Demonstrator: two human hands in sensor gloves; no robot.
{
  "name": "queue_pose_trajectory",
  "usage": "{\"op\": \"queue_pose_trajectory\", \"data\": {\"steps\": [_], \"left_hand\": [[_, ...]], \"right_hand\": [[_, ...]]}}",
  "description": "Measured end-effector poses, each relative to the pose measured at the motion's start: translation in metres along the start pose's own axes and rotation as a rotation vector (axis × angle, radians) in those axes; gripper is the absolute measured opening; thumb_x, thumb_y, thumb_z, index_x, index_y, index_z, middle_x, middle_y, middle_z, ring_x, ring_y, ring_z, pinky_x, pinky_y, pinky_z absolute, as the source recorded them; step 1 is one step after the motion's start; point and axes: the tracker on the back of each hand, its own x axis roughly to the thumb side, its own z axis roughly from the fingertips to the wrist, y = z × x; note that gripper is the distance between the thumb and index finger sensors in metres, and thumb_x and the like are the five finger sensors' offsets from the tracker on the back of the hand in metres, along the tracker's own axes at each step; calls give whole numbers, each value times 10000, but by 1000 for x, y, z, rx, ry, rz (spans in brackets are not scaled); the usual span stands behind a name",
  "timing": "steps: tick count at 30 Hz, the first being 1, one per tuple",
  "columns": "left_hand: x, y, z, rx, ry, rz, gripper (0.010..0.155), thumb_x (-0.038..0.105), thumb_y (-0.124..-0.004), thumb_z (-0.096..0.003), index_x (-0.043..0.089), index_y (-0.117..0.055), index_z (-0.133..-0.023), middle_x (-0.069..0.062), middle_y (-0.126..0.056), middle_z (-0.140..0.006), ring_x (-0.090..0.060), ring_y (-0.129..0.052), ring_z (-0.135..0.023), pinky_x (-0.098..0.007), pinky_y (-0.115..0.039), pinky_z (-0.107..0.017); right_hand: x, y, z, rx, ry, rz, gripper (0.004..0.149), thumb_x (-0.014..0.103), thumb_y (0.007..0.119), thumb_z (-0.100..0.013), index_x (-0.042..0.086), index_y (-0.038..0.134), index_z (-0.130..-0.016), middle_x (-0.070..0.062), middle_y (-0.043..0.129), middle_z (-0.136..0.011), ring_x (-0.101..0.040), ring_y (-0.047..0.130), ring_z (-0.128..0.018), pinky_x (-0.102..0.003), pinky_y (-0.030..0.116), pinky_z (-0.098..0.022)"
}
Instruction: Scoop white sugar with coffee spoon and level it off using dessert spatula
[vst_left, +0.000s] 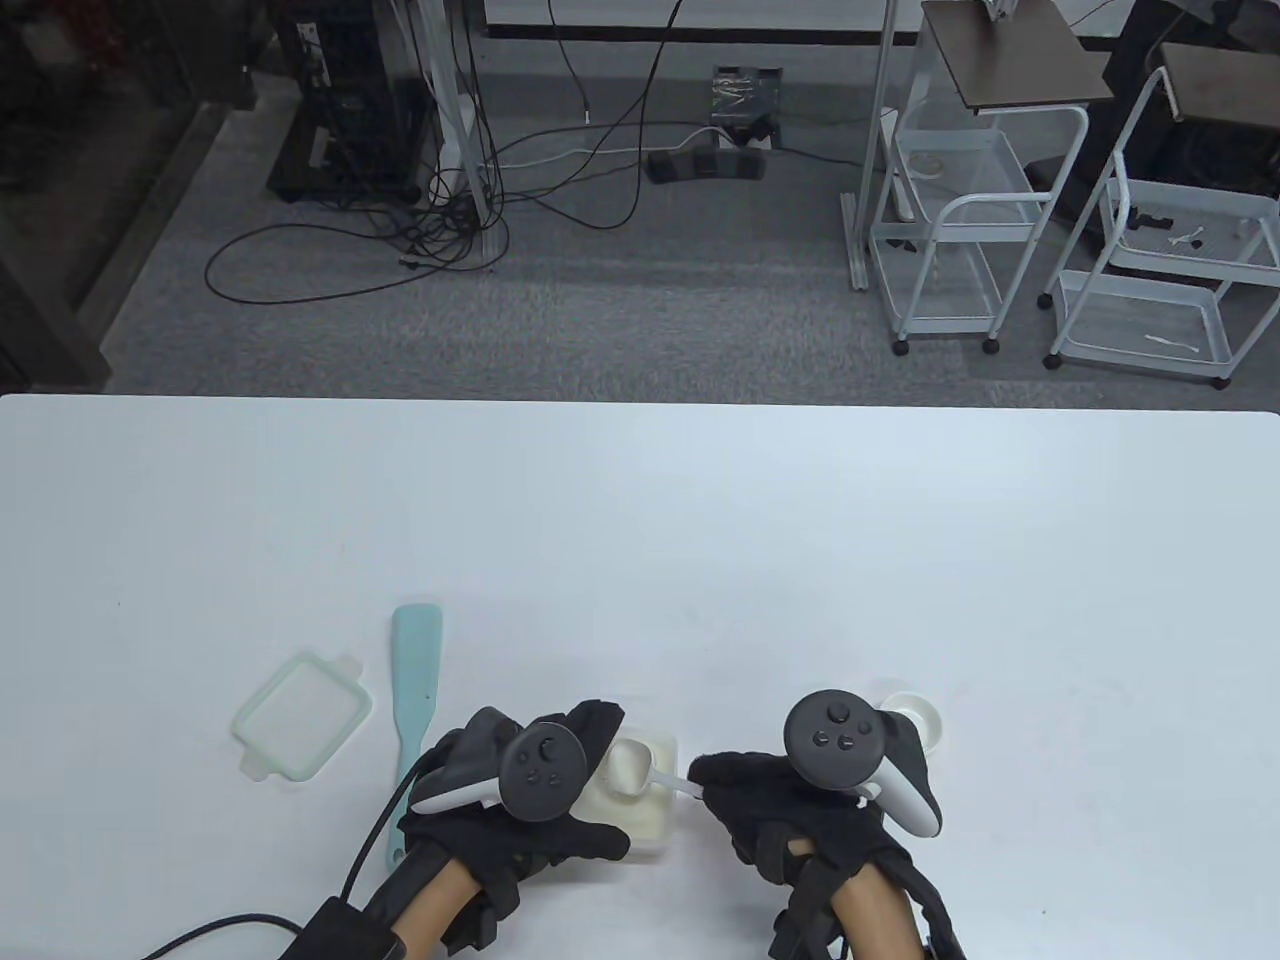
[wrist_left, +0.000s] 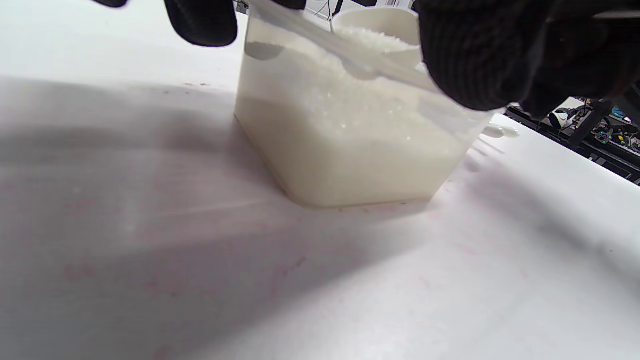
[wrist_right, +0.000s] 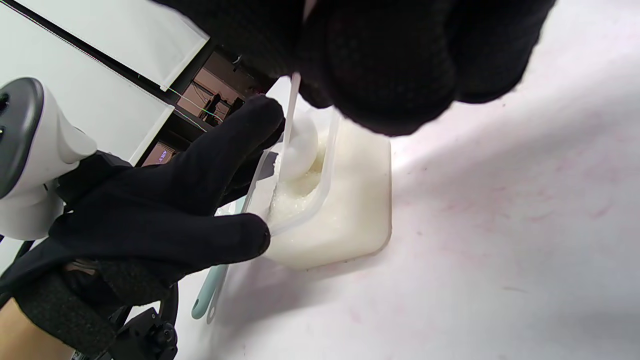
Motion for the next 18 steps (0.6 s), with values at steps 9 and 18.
{"op": "queue_pose_trajectory", "data": {"steps": [9,18], "left_hand": [[0,0,0,21,-3,-20,1122,657,-788,-506,41,-214,-1247,-262,-337,-1299,-589,-556,-1098,-803,-478,-703],[2,4,3,34,-22,-75,1144,681,-786,-482,36,-233,-1247,-268,-360,-1294,-599,-545,-1097,-806,-473,-699]], "right_hand": [[-1,-4,2,-2,-9,-44,426,176,722,-590,-32,769,-958,-163,892,-630,-218,975,-385,-556,835,-518],[-2,-7,4,1,-20,-79,426,174,721,-591,-36,768,-959,-164,891,-630,-220,974,-386,-557,833,-520]]}}
